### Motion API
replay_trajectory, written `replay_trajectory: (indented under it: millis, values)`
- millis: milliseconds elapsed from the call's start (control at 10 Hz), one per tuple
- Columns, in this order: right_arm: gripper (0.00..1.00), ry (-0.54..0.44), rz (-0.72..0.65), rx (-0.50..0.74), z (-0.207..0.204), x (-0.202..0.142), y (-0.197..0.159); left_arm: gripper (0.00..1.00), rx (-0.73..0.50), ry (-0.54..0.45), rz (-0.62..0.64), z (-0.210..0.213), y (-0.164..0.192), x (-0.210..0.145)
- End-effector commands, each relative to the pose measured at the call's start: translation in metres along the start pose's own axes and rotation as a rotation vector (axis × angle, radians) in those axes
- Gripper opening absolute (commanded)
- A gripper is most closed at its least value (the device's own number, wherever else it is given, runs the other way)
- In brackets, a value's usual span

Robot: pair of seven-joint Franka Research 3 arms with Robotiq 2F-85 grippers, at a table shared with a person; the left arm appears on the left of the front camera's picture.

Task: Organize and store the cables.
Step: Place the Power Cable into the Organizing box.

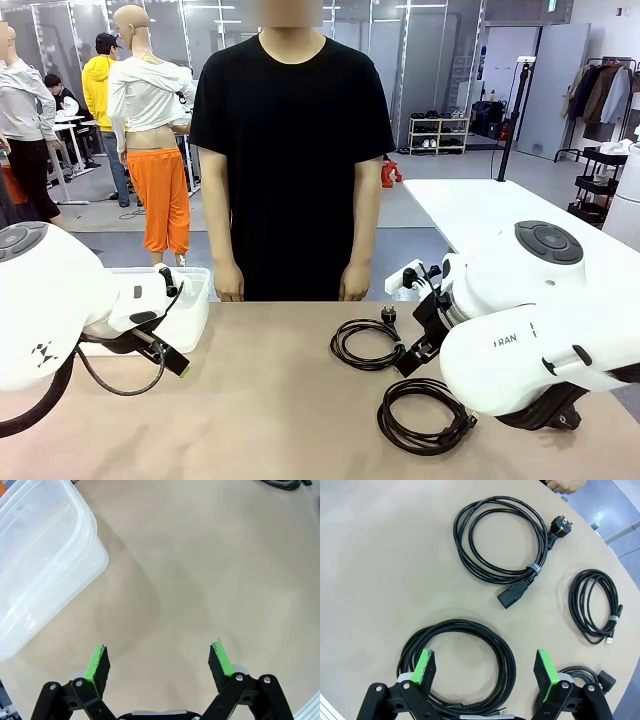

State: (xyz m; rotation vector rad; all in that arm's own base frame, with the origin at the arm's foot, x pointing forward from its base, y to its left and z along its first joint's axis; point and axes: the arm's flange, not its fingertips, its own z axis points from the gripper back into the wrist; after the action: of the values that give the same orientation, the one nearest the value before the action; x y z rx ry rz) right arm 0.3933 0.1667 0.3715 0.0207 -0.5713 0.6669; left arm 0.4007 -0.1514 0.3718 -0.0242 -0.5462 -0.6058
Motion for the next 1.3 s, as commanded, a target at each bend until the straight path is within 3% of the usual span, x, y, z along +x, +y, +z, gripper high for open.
replay_trajectory:
  millis: [0, 300, 500, 700, 800, 1100, 1200]
  values:
    - [1.00, 0.040, 0.026, -0.006, 0.015, 0.003, -0.018, 1.00, 0.006, -0.038, -0.019, 0.020, 0.014, 0.010]
    - [1.00, 0.036, 0.056, 0.089, 0.070, -0.009, -0.073, 1.00, -0.120, -0.075, -0.058, 0.064, 0.071, 0.010]
    - [1.00, -0.073, 0.048, 0.266, 0.118, -0.031, -0.126, 1.00, -0.179, -0.140, -0.075, 0.097, 0.120, -0.006]
    - [1.00, -0.148, 0.077, 0.318, 0.170, -0.067, -0.160, 1.00, -0.257, -0.235, -0.080, 0.136, 0.169, -0.037]
    - [1.00, -0.176, 0.056, 0.359, 0.188, -0.096, -0.178, 1.00, -0.233, -0.285, -0.128, 0.150, 0.202, -0.064]
    - [1.00, -0.291, -0.032, 0.374, 0.204, -0.163, -0.205, 1.00, -0.193, -0.349, -0.137, 0.161, 0.246, -0.117]
    - [1.00, -0.323, -0.064, 0.365, 0.206, -0.186, -0.207, 1.00, -0.205, -0.362, -0.077, 0.166, 0.261, -0.133]
